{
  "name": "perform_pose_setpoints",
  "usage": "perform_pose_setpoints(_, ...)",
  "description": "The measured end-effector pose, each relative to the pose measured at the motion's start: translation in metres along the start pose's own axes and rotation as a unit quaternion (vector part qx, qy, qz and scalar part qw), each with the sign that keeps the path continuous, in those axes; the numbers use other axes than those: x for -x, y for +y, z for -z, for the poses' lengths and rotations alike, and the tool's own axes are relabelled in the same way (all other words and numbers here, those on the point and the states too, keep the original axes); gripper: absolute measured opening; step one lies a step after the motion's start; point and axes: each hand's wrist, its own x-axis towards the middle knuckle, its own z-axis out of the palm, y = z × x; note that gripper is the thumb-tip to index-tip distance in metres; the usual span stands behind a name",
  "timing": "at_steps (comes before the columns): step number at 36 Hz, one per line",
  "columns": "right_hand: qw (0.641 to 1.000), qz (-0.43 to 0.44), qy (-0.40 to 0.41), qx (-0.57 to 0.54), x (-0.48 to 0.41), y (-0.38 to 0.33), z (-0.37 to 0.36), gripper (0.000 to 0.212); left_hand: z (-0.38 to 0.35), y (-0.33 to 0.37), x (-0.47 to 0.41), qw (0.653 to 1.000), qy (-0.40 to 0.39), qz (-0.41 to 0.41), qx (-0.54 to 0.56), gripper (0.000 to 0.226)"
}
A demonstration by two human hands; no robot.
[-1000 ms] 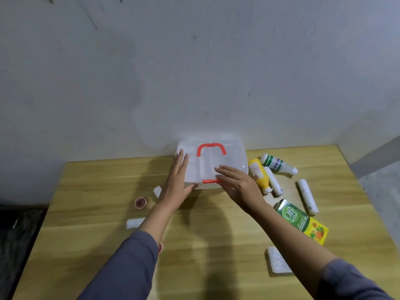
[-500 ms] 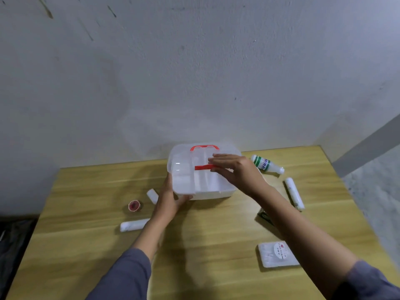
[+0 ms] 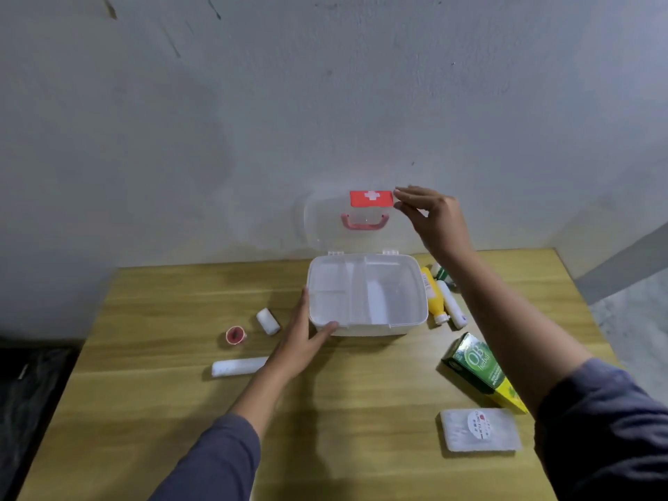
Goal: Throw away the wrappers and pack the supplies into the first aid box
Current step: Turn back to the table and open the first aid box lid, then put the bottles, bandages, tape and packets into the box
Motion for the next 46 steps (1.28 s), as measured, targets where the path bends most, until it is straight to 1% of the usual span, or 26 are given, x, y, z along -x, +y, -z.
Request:
perform_pose_setpoints(4, 0.998, -0.041, 0.046, -0.018, -0.001, 0.014, 0.005, 0.022, -0.006, 0.0, -0.003, 1.0, 0.015, 0.013, 0.003, 0.084)
perform_pose_setpoints(9, 0.981, -0.116, 0.112, -0.104, -0.003, 0.023, 0.007, 0.021, -0.012, 0.002, -0.005, 0.999, 0.033, 0.023, 0.018, 0.085)
perform_pose_setpoints(13, 0.971, -0.122, 0.122, -0.166, -0.006, 0.024, -0.001, 0.021, -0.014, -0.001, -0.002, 0.998, 0.053, 0.019, 0.03, 0.085)
perform_pose_setpoints(20, 0.968, -0.125, 0.136, -0.171, -0.013, 0.019, -0.02, 0.019, -0.01, -0.006, 0.004, 0.995, 0.074, 0.029, 0.054, 0.084)
perform_pose_setpoints(23, 0.965, -0.132, 0.14, -0.18, -0.012, 0.019, -0.021, 0.019, -0.008, -0.007, 0.004, 0.995, 0.071, 0.033, 0.062, 0.09)
perform_pose_setpoints(28, 0.962, -0.15, 0.136, -0.183, -0.012, 0.02, -0.017, 0.02, -0.008, 0.002, 0.0, 0.995, 0.069, 0.022, 0.068, 0.104)
perform_pose_setpoints(35, 0.956, -0.156, 0.147, -0.2, -0.011, 0.022, -0.022, 0.02, -0.009, 0.004, -0.001, 0.995, 0.072, 0.017, 0.065, 0.101)
perform_pose_setpoints(38, 0.96, -0.154, 0.13, -0.196, -0.01, 0.023, -0.019, 0.02, -0.009, 0.001, -0.003, 0.995, 0.069, 0.032, 0.07, 0.108)
perform_pose_setpoints(46, 0.966, -0.168, 0.057, -0.188, 0.016, 0.026, 0.005, 0.028, -0.011, 0.001, -0.003, 0.995, 0.072, 0.027, 0.071, 0.106)
